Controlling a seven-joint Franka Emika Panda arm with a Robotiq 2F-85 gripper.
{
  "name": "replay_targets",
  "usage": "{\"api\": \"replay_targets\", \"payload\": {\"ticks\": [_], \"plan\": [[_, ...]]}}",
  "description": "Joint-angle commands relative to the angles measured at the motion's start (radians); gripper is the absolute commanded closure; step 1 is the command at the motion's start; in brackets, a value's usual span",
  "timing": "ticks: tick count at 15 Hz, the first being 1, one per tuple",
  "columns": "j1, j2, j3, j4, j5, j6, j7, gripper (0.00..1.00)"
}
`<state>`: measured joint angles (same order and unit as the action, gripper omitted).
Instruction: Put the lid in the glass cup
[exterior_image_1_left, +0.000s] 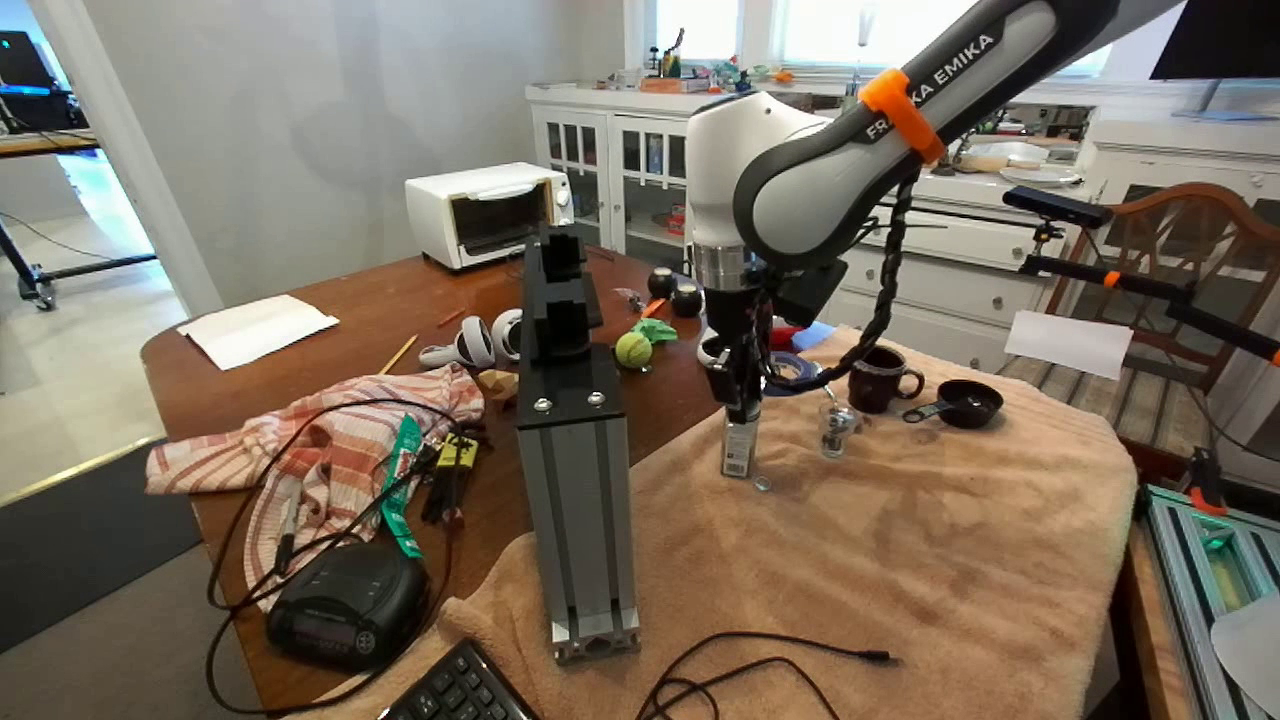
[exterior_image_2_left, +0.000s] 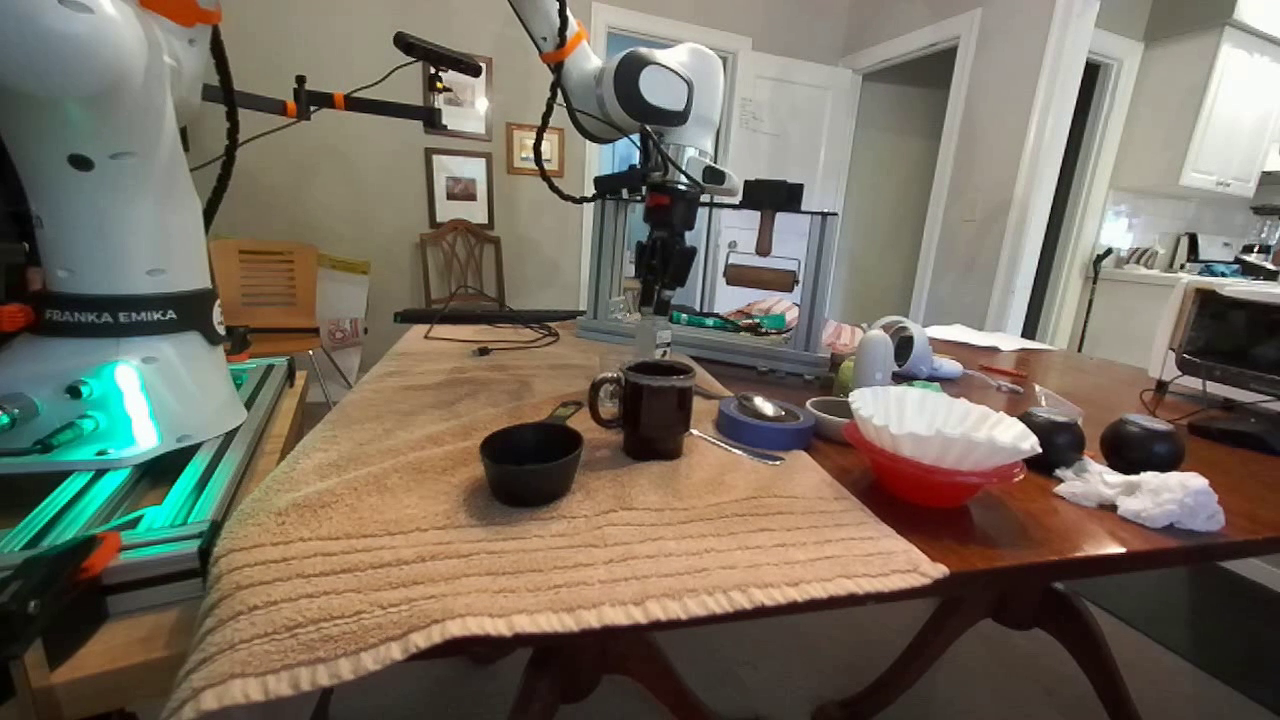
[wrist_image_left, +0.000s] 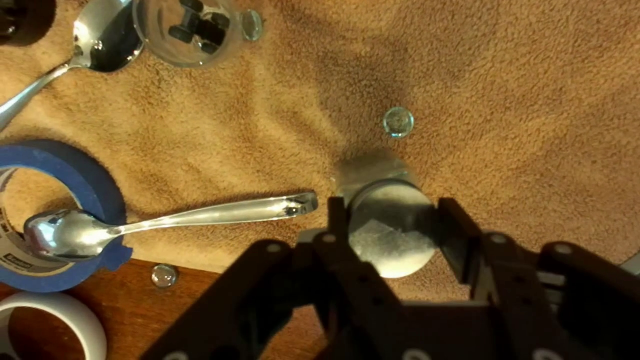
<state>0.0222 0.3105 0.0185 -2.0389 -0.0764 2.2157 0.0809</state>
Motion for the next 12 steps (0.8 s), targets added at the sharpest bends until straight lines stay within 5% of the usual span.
{"api": "replay_targets", "payload": {"ticks": [1, 8, 12], "plan": [[0.019, 0.012, -0.012, 0.018, -0.017, -0.023, 0.040, 0.77], [0.024, -0.055, -0.002, 0.008, 0.004, -0.154, 0.054, 0.77], [0.019, -0.075, -0.004, 0.001, 0.008, -0.137, 0.059, 0.77]]}}
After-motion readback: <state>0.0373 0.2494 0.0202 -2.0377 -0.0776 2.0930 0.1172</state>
